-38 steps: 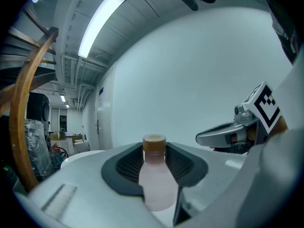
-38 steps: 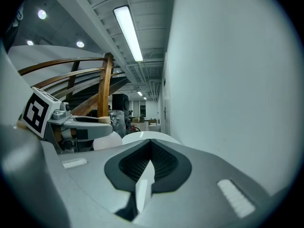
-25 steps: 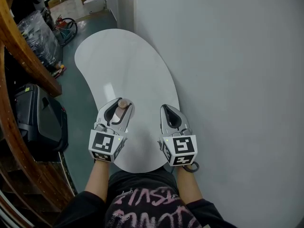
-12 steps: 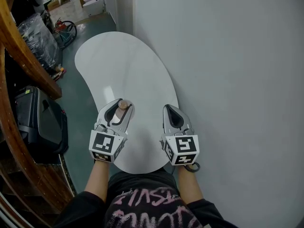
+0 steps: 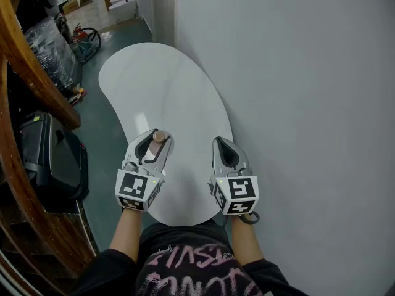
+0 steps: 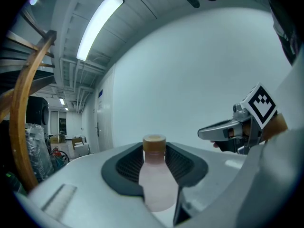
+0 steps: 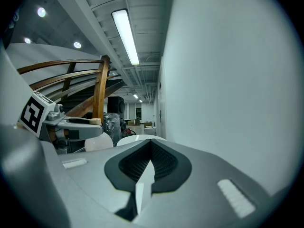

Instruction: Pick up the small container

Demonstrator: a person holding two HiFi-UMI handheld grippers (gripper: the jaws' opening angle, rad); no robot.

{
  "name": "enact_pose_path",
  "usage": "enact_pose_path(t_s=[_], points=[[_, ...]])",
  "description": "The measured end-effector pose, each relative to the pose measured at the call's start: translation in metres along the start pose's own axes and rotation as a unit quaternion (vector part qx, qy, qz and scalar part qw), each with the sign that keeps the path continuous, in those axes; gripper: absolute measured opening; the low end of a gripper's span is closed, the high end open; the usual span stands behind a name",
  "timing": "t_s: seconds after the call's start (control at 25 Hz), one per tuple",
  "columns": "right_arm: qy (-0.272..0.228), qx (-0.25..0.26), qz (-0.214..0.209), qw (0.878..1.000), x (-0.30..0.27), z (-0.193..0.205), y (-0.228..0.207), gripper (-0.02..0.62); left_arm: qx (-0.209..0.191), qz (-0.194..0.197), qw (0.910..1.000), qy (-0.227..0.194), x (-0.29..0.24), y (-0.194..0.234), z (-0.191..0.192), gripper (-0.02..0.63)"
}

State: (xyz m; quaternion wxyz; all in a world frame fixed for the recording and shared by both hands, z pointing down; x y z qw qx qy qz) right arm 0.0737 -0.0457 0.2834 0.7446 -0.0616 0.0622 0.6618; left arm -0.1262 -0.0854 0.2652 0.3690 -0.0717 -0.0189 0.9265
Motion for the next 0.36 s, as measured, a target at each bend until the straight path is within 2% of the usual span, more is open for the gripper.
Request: enact_pose_path(t_s=[0.36], points=[[-0.003, 0.002, 0.001, 1.0, -0.0041, -0.0004, 0.0038, 0.009, -0.008, -0.001, 0.9999, -0.007, 0.0031, 0.0076, 0.0067, 0.14]])
Point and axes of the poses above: the fingertips, and each gripper's own axes: x backward along the fingers, y to its left, z out of its underside, the point moved 7 cm from there along x, backward along the fingers, and after that the axes turned 7 degrees about z, right-handed, at the moved point
